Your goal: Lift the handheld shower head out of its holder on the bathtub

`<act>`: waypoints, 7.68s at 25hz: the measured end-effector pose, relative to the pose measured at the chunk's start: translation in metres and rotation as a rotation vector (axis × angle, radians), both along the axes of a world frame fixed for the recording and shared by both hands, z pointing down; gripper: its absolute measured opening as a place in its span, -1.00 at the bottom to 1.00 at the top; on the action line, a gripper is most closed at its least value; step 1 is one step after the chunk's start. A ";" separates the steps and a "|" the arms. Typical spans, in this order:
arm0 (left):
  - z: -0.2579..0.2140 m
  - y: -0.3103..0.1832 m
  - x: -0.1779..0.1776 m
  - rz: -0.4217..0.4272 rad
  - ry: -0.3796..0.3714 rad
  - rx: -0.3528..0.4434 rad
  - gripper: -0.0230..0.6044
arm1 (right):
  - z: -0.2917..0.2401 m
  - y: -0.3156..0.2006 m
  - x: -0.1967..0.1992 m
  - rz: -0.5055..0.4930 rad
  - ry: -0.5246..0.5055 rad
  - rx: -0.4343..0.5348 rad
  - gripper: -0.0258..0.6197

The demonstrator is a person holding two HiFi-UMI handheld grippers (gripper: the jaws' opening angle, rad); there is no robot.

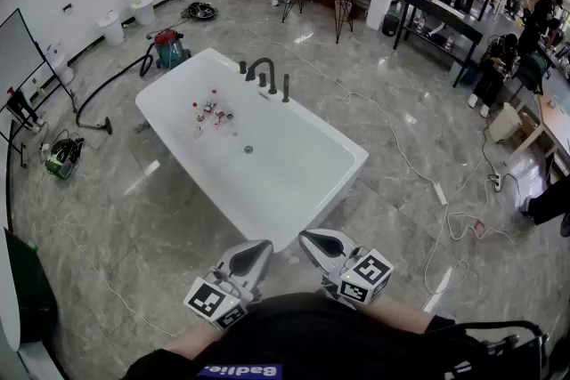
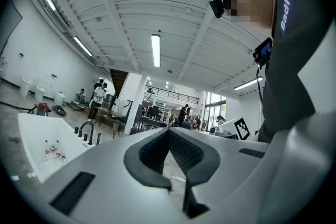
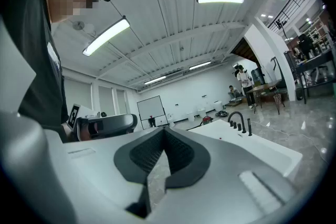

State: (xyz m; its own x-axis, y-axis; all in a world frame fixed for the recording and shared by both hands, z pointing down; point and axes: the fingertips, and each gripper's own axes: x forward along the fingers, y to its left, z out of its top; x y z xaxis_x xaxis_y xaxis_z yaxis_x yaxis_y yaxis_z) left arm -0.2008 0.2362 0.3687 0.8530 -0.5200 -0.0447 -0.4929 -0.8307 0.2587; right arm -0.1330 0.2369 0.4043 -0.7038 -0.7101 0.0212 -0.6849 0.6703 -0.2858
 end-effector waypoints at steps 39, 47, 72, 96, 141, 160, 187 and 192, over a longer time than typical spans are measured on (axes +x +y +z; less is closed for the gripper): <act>0.011 -0.011 0.072 -0.120 -0.023 0.008 -0.91 | 0.022 -0.019 0.078 -0.079 -0.055 -0.052 -0.92; 0.018 -0.083 0.058 -0.074 0.002 0.003 -0.91 | 0.026 -0.084 0.063 -0.041 -0.020 -0.076 -0.92; 0.019 -0.339 -0.020 0.030 -0.054 0.055 -0.91 | 0.023 -0.316 0.000 0.119 0.007 -0.085 -0.92; 0.023 -0.450 0.115 -0.177 -0.114 0.024 -0.90 | 0.042 -0.400 0.139 -0.059 -0.026 -0.084 -0.92; 0.144 -0.670 0.202 -0.112 -0.304 -0.056 -0.35 | 0.114 -0.475 0.201 0.071 -0.039 -0.156 -0.92; 0.254 -0.789 0.256 -0.110 -0.424 -0.172 -0.27 | 0.155 -0.549 0.250 0.130 -0.051 -0.159 -0.92; 0.444 -0.948 0.289 -0.319 -0.617 -0.399 -0.22 | 0.220 -0.579 0.315 0.193 -0.079 -0.276 -0.92; 0.469 -0.967 0.293 -0.343 -0.639 -0.401 -0.22 | 0.251 -0.558 0.328 0.193 -0.034 -0.355 -0.92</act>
